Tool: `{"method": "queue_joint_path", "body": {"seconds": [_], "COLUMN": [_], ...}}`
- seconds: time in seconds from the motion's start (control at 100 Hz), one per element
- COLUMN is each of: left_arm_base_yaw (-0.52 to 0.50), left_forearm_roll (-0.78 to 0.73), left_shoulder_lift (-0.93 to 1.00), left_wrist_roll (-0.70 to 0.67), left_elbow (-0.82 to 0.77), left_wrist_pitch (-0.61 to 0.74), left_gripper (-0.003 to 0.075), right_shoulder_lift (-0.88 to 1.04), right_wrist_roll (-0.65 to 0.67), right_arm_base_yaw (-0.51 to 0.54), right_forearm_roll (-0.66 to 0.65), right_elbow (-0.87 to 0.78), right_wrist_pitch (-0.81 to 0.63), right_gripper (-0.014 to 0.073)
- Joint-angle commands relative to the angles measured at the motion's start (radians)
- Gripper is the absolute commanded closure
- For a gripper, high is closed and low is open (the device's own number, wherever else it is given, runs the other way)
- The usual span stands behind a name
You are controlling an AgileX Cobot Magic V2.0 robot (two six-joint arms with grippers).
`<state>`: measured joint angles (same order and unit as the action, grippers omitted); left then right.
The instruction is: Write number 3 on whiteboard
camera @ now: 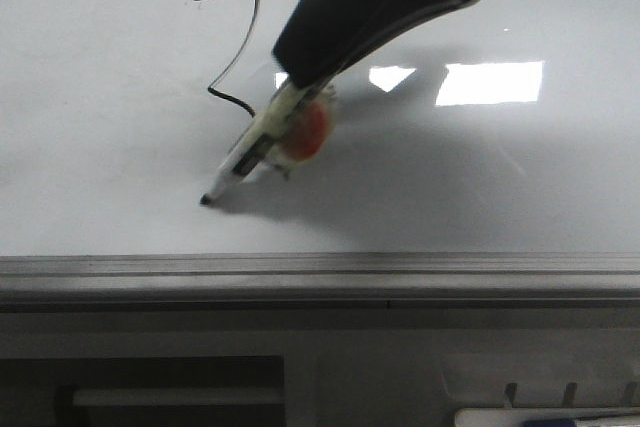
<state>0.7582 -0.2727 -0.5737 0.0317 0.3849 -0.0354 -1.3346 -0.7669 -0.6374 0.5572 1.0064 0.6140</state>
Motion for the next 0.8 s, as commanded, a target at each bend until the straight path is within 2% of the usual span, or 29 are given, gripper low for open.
{"method": "queue_joint_path", "body": {"seconds": [0.0, 0.11, 0.25, 0.38, 0.61, 0.79], "left_arm_base_yaw": [-0.001, -0.001, -0.001, 0.02, 0.149, 0.15], "left_forearm_roll": [0.01, 0.01, -0.002, -0.076, -0.122, -0.122], "left_shoulder_lift": [0.0, 0.0, -0.005, -0.057, -0.248, -0.367], "left_wrist_roll": [-0.008, -0.008, -0.008, 0.001, 0.001, 0.001], "left_elbow": [0.03, 0.03, 0.03, 0.03, 0.034, 0.058], "left_wrist_pitch": [0.068, 0.035, 0.035, 0.006, 0.177, 0.21], "left_gripper": [0.0321, 0.0321, 0.0321, 0.0321, 0.0321, 0.0321], "right_shoulder_lift": [-0.021, -0.003, 0.073, 0.127, 0.14, 0.14], "right_wrist_roll": [-0.004, -0.004, -0.004, -0.004, -0.004, -0.004], "right_arm_base_yaw": [-0.012, -0.02, -0.02, -0.02, -0.02, -0.048], "right_forearm_roll": [-0.033, -0.027, -0.027, -0.035, -0.042, -0.042], "right_elbow": [0.043, 0.05, 0.05, 0.05, 0.052, 0.052], "right_wrist_pitch": [-0.098, -0.093, -0.004, 0.057, 0.051, 0.043], "right_gripper": [0.0653, 0.0653, 0.0653, 0.0653, 0.0653, 0.0653]}}
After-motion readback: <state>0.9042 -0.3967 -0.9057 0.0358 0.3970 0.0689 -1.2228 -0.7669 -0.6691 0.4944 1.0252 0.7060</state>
